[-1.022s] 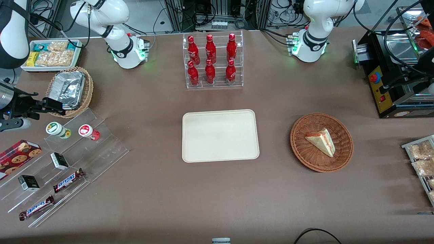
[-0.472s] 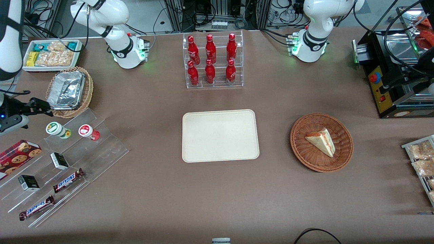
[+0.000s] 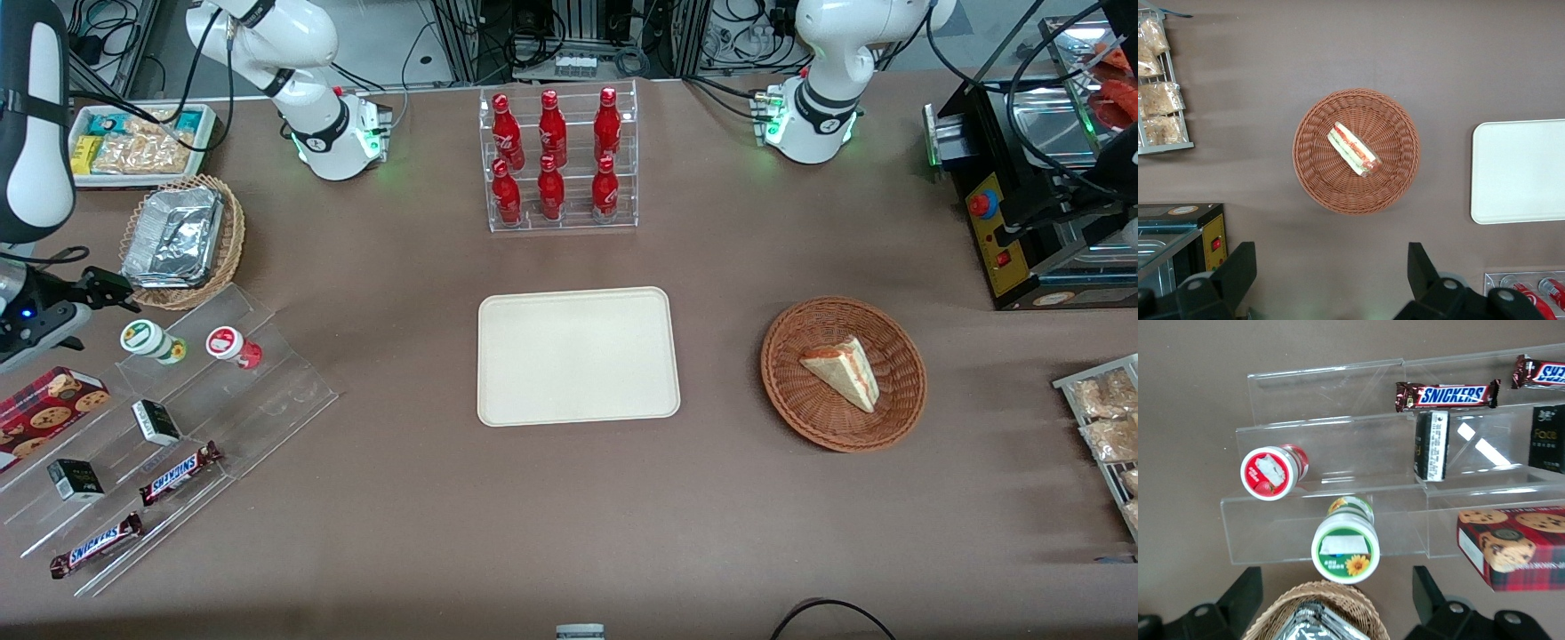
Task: Place green gum on tray
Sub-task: 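Lower the right gripper around the green gum jar and close it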
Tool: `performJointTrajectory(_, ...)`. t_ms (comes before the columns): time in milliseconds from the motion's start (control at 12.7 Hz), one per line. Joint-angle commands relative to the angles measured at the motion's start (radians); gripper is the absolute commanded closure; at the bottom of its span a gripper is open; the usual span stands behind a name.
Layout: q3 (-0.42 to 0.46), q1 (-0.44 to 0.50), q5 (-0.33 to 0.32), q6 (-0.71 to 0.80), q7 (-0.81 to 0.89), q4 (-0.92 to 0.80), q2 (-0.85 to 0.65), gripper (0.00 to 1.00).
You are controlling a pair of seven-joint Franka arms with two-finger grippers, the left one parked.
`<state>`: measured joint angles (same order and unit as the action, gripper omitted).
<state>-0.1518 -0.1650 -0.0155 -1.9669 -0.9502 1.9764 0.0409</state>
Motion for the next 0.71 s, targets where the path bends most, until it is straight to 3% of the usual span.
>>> performJointTrajectory(0, 0.003, -0.008, 0.023, -0.075, -0.025, 0.077, -0.024, 0.00)
performJointTrajectory(629, 0.001, -0.016, 0.023, -0.228, -0.079, 0.185, -0.021, 0.00)
